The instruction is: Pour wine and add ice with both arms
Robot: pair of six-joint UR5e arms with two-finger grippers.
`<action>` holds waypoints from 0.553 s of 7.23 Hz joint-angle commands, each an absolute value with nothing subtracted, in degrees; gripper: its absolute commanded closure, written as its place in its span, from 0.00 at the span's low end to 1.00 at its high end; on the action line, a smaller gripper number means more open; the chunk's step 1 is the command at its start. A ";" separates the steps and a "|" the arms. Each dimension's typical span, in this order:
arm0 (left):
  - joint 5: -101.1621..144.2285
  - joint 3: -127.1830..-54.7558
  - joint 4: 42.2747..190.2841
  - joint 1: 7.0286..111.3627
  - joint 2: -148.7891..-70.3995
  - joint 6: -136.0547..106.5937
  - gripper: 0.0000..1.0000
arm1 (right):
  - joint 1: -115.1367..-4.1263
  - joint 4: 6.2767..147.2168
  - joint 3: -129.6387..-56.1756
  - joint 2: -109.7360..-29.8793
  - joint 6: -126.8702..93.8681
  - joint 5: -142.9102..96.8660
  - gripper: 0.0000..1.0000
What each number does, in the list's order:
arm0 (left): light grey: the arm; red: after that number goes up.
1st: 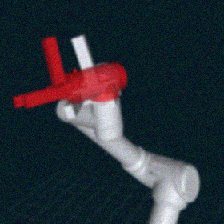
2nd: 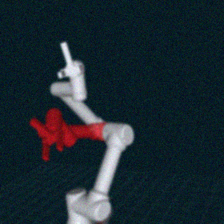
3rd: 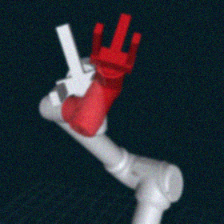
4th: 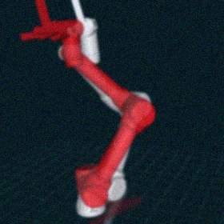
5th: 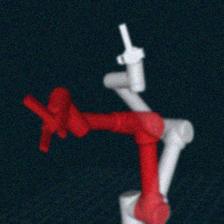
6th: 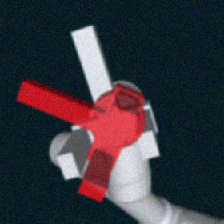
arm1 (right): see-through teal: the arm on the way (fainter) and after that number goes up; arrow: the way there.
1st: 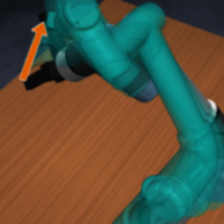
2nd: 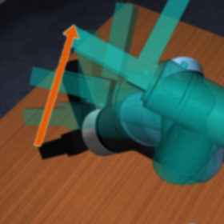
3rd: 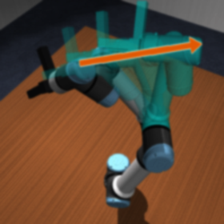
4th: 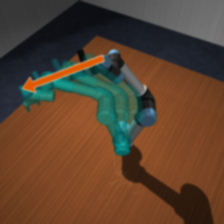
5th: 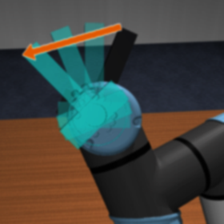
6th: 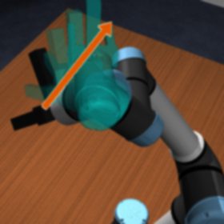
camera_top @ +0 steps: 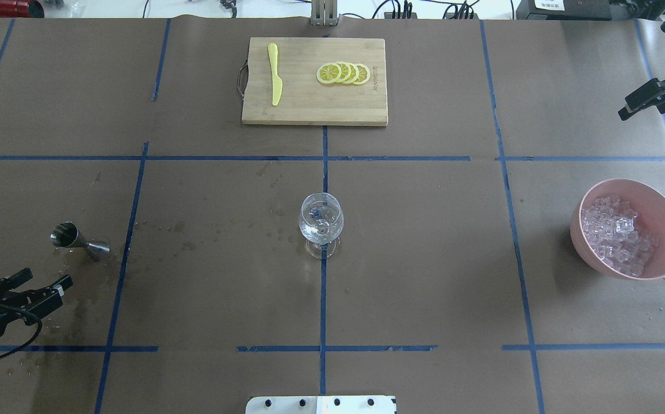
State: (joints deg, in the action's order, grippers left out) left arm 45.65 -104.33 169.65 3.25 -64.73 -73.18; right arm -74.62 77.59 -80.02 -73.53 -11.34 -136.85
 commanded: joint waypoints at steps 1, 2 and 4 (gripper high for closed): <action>34.41 -100.31 166.83 1.85 -70.10 -72.69 0.01 | -74.62 77.61 -79.72 -73.83 -11.34 -136.85 0.00; 32.36 -98.63 166.56 1.85 -72.75 -71.99 0.02 | -74.62 77.61 -79.63 -73.92 -11.34 -136.93 0.00; 29.54 -97.13 166.29 1.85 -73.83 -71.98 0.03 | -74.62 77.61 -79.54 -74.35 -11.34 -137.02 0.00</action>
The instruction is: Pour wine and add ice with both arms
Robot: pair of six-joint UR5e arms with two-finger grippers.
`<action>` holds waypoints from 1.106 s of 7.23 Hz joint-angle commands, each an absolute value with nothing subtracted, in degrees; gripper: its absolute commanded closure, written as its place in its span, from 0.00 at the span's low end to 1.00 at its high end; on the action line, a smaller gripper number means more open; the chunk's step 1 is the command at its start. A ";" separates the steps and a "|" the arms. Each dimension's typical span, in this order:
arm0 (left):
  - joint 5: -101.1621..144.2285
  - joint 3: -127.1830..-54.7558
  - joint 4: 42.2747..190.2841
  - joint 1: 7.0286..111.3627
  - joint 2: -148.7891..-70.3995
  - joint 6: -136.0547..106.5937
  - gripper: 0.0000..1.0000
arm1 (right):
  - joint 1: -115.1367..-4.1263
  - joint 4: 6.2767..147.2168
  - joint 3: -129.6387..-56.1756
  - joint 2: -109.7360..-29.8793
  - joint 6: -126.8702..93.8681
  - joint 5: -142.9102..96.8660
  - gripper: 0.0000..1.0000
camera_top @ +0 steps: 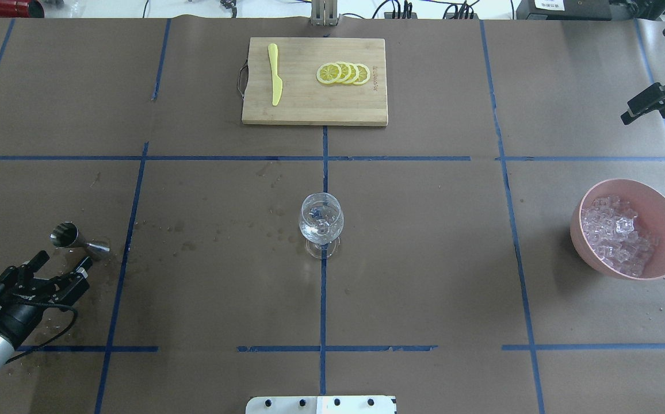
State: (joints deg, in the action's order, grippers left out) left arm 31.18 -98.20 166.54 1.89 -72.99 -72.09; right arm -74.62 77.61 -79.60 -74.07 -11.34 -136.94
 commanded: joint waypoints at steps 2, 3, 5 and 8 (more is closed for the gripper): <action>25.77 -92.93 166.29 1.85 -76.80 -71.98 0.04 | -74.62 77.61 -79.63 -74.53 -11.43 -137.28 0.00; 25.75 -91.68 166.29 1.85 -78.03 -71.98 0.08 | -74.62 77.61 -79.54 -74.44 -11.43 -137.29 0.00; 25.75 -89.92 166.29 1.85 -78.75 -71.98 0.14 | -74.62 77.61 -79.63 -74.44 -11.43 -137.29 0.00; 25.40 -89.21 166.38 1.84 -79.89 -68.76 0.19 | -74.62 77.61 -79.63 -74.44 -11.43 -137.29 0.00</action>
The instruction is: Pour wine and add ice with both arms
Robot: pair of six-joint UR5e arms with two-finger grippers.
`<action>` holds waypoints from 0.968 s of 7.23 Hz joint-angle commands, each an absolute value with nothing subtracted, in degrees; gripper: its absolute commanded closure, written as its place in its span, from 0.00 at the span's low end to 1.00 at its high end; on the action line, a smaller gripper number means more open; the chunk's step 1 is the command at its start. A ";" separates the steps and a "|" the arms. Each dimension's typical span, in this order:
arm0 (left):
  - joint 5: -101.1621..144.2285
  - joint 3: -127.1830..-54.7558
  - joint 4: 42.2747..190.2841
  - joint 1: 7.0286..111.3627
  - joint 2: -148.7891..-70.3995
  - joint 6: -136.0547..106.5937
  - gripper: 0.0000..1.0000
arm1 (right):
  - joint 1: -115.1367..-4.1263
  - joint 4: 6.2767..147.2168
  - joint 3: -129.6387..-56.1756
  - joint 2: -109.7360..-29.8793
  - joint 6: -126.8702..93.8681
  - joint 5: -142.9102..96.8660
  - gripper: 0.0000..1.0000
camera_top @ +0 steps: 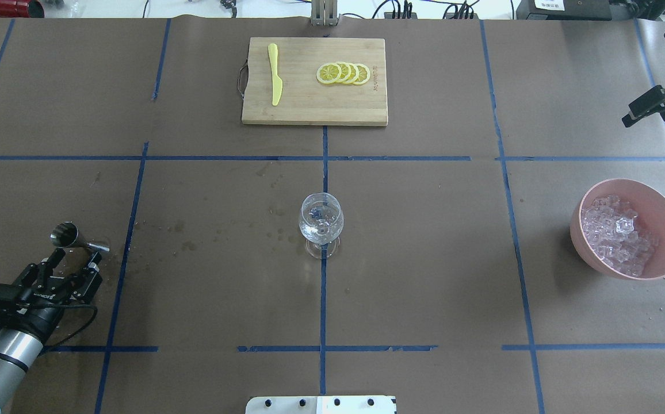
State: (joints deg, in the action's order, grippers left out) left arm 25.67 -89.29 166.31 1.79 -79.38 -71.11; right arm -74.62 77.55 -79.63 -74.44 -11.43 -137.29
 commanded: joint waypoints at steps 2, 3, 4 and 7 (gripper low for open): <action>25.05 -89.21 166.38 2.54 -80.68 -67.85 0.19 | -74.62 77.61 -79.54 -74.44 -11.34 -137.29 0.00; 24.96 -89.12 166.38 2.72 -80.68 -67.85 0.19 | -74.62 77.61 -79.45 -74.44 -11.34 -137.29 0.00; 24.96 -89.21 166.38 3.16 -80.77 -67.85 0.21 | -74.62 77.52 -79.19 -74.44 -11.34 -137.29 0.00; 24.96 -89.12 166.38 4.39 -80.77 -67.76 0.25 | -74.62 77.52 -79.19 -74.44 -11.34 -137.29 0.00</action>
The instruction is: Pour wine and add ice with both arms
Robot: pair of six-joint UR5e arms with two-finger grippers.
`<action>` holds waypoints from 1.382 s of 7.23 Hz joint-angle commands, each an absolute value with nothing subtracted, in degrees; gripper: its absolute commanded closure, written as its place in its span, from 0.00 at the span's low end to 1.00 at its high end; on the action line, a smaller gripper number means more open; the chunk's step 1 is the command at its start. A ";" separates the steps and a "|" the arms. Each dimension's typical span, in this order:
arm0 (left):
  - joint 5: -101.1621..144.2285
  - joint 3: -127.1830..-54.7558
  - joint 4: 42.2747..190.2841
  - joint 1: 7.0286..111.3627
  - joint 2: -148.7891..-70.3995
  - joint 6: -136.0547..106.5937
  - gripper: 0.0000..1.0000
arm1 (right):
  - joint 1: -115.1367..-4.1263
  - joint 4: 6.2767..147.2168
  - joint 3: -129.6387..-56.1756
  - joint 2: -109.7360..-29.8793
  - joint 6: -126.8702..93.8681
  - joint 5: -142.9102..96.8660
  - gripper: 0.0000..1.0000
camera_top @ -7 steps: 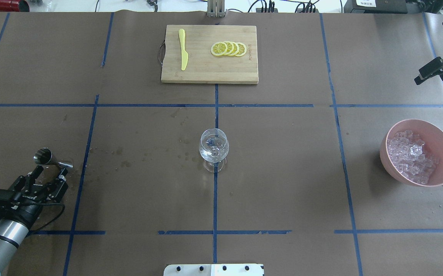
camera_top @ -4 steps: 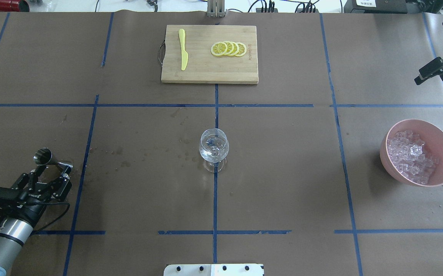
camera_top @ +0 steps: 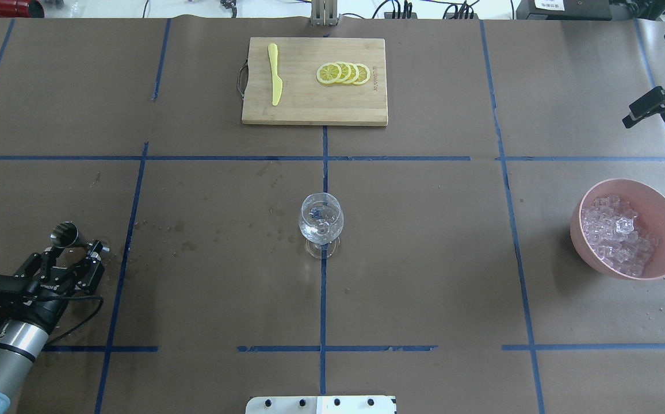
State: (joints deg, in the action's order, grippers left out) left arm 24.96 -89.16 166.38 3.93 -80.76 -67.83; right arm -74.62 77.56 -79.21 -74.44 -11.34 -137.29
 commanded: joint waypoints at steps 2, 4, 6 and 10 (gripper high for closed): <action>24.96 -89.03 166.38 4.39 -81.21 -67.76 0.35 | -74.62 77.52 -79.10 -74.44 -11.34 -137.29 0.00; 24.96 -88.86 166.38 4.39 -81.47 -67.76 0.66 | -74.62 77.61 -79.01 -74.44 -11.34 -137.29 0.00; 24.96 -89.29 166.64 4.66 -82.26 -64.79 1.00 | -74.53 77.61 -79.01 -74.53 -11.43 -137.29 0.00; 25.14 -96.37 167.78 5.36 -83.14 -56.50 1.00 | -74.62 77.35 -80.15 -74.27 -11.43 -137.29 0.00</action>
State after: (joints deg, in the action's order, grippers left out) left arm 25.04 -92.28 167.25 4.92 -82.71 -62.23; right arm -74.58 77.49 -79.51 -74.37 -11.42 -137.28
